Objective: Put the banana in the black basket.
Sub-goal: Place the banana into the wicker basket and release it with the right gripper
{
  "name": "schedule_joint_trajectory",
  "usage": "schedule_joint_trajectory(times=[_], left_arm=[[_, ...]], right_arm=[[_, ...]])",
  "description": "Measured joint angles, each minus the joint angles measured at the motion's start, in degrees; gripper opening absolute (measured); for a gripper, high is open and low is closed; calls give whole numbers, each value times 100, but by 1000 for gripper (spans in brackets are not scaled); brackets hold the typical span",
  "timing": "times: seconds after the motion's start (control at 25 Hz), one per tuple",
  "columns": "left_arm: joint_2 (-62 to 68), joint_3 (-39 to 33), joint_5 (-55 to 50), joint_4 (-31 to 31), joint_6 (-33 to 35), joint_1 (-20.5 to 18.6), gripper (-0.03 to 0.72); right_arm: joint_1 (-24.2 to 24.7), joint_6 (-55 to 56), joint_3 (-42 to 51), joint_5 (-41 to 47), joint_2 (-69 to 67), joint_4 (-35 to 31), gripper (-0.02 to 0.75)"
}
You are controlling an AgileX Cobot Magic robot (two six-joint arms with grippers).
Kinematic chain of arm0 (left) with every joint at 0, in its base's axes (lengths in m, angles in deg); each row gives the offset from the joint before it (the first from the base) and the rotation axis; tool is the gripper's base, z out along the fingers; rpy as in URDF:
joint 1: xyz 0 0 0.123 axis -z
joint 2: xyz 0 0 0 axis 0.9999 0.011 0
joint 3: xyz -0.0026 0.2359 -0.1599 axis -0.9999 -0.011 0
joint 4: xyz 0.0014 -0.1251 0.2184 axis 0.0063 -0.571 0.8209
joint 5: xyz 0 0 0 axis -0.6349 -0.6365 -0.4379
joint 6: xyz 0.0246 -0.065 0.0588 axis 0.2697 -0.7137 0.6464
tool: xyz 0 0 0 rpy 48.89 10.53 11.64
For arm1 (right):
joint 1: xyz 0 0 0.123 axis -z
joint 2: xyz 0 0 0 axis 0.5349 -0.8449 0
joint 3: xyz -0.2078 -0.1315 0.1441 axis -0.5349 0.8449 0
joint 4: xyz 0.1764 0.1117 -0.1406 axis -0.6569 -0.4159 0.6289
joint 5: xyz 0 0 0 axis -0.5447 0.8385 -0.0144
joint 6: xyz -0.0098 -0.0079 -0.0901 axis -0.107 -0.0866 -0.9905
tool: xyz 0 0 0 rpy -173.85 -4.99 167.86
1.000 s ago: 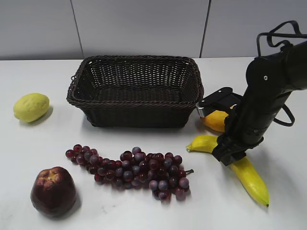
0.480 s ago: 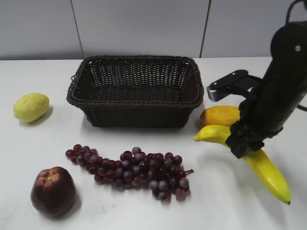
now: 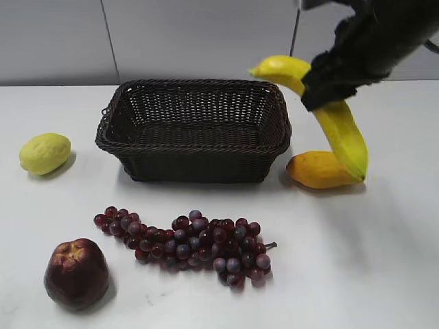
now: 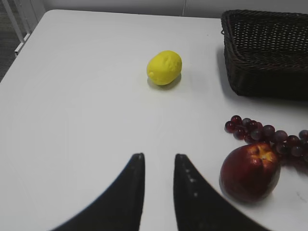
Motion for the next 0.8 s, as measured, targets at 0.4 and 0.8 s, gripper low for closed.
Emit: schedule_joint_trajectory(times=[0.4, 0.8], left_arm=[[0, 0, 0, 0, 0, 0, 202], [0, 0, 0, 0, 0, 0, 202]], right_arm=[[-26, -487, -2035, -320, -1681, -576, 349], [-332, -1218, -2605, -1189, -2745, -548, 349]])
